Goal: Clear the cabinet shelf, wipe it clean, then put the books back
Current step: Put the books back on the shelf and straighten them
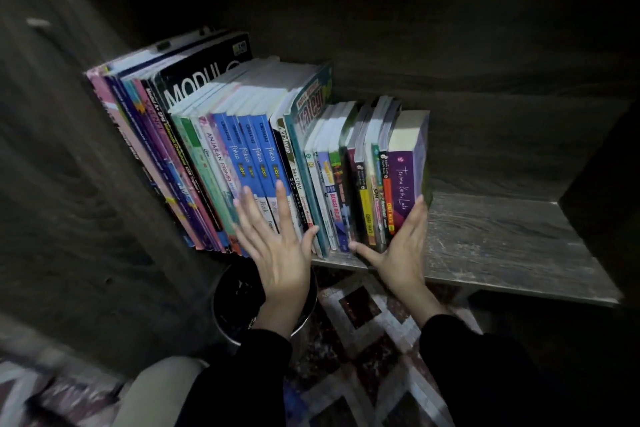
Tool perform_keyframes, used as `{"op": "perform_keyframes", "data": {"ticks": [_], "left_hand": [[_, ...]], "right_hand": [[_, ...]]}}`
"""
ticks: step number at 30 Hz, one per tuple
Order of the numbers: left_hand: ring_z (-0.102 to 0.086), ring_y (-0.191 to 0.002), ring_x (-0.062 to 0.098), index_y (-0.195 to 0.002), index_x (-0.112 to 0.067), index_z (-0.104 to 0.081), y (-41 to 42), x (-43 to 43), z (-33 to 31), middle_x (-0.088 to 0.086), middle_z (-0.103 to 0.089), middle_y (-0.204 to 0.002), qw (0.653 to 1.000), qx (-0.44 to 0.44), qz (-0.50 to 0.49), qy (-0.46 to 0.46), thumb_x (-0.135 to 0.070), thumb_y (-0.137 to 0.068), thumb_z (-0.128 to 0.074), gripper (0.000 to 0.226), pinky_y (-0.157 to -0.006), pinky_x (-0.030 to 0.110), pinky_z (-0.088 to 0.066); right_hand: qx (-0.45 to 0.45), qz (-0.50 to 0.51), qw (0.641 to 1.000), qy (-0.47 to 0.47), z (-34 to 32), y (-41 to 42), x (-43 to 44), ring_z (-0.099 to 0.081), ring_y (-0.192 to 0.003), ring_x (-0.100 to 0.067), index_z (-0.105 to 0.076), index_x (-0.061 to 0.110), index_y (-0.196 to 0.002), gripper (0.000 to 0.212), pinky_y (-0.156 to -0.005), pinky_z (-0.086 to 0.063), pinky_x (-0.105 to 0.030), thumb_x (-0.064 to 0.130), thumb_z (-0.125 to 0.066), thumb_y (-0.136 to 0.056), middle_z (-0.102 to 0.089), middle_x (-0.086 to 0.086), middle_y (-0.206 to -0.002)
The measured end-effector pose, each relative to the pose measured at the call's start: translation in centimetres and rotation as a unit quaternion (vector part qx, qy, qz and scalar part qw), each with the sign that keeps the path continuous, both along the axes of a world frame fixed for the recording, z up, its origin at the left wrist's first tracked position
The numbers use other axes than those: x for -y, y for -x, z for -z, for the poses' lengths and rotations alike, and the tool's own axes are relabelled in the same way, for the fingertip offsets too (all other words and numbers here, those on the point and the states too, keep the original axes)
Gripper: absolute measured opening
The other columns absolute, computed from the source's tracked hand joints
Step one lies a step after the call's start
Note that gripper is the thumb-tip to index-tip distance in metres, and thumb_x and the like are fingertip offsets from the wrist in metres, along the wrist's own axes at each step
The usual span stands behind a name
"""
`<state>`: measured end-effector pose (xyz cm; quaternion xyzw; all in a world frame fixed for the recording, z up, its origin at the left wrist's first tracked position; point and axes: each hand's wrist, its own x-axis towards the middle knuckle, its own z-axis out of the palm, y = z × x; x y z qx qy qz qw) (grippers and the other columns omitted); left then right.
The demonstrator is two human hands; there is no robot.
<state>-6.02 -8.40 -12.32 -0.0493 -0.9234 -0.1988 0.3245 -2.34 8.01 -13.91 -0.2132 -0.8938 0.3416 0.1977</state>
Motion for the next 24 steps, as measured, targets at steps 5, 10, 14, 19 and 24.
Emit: {"op": "perform_keyframes", "data": {"ticks": [5,10,14,19,24], "left_hand": [[-0.008,-0.142,0.043,-0.153,-0.027,0.001,-0.5,1.5,1.8,0.026,-0.009,-0.155,0.999,0.028,0.025,0.018,-0.044,-0.070,-0.078,0.116,-0.105,0.069,-0.026],[-0.001,-0.144,0.037,-0.152,-0.033,-0.006,0.0,2.8,-0.7,0.016,-0.005,-0.156,0.991,-0.042,0.128,-0.023,-0.046,-0.090,-0.047,0.075,-0.110,0.065,-0.017],[0.008,-0.144,0.038,-0.151,-0.026,-0.017,1.4,2.3,-3.2,0.008,0.006,-0.158,0.989,-0.066,0.128,0.020,-0.049,-0.094,-0.042,0.066,-0.112,0.064,-0.012],[0.030,-0.140,0.031,-0.151,-0.038,0.004,2.9,2.1,-3.2,-0.001,0.036,-0.152,0.992,-0.082,0.089,0.037,-0.052,-0.096,-0.031,0.067,-0.113,0.060,0.006],[0.037,-0.134,0.038,-0.151,-0.036,-0.007,4.5,4.0,-3.9,0.004,0.041,-0.148,0.985,-0.084,0.099,0.110,-0.059,-0.093,-0.029,0.066,-0.109,0.064,0.011]], "right_hand": [[-0.131,0.125,0.983,0.013,0.1,-2.2,5.1,-0.029,-0.127,-0.028,-0.027,0.020,-0.147,0.084,-0.105,-0.031,-0.050,0.024,-0.076,-0.079,-0.035,-0.021,-0.137],[-0.137,-0.037,0.989,0.030,0.6,-1.5,10.3,-0.040,-0.116,-0.012,-0.049,0.007,-0.133,0.041,-0.102,-0.040,-0.038,0.018,-0.048,-0.093,-0.056,-0.008,-0.123],[-0.086,-0.070,0.988,0.107,0.3,-0.2,11.5,-0.032,-0.135,-0.022,-0.033,0.007,-0.144,0.052,-0.100,-0.019,-0.015,0.009,-0.050,-0.095,-0.041,-0.010,-0.143],[-0.082,-0.062,0.980,0.168,0.4,0.1,13.2,-0.023,-0.141,-0.024,-0.027,0.009,-0.147,0.060,-0.109,-0.022,-0.027,0.019,-0.056,-0.095,-0.030,-0.011,-0.150],[-0.099,-0.060,0.979,0.166,0.8,1.1,14.1,-0.028,-0.137,-0.024,-0.030,0.005,-0.146,0.059,-0.103,-0.017,-0.017,0.012,-0.057,-0.094,-0.035,-0.015,-0.145]]}}
